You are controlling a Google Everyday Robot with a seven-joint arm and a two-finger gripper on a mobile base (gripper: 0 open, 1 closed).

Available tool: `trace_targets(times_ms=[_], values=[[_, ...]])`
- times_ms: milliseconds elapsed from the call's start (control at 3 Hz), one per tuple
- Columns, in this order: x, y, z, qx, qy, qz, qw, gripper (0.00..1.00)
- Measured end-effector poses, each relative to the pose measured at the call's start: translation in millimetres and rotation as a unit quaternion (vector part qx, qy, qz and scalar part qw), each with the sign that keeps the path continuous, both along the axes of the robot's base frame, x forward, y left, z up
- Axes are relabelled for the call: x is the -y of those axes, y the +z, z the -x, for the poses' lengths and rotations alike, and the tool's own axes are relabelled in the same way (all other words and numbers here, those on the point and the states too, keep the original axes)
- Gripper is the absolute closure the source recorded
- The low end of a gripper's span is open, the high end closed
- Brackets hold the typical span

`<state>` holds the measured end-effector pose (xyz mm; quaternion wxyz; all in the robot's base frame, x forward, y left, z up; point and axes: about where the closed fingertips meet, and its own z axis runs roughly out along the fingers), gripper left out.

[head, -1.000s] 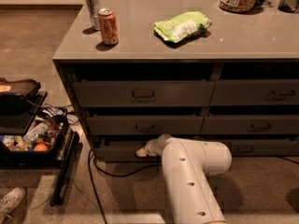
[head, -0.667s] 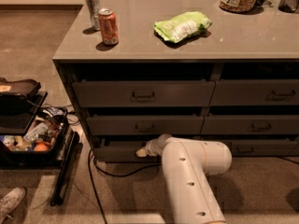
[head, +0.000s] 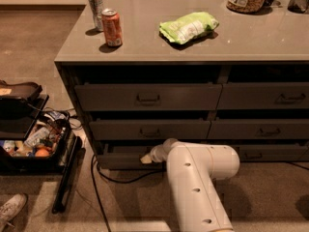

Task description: Open bottom drawer

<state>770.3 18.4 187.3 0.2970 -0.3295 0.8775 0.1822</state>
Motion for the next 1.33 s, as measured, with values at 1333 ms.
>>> trace_targets(times_ms=[1333], values=[[-10.0, 3.6, 59.3, -0.021, 0.04, -0.04, 0.9982, 0.0]])
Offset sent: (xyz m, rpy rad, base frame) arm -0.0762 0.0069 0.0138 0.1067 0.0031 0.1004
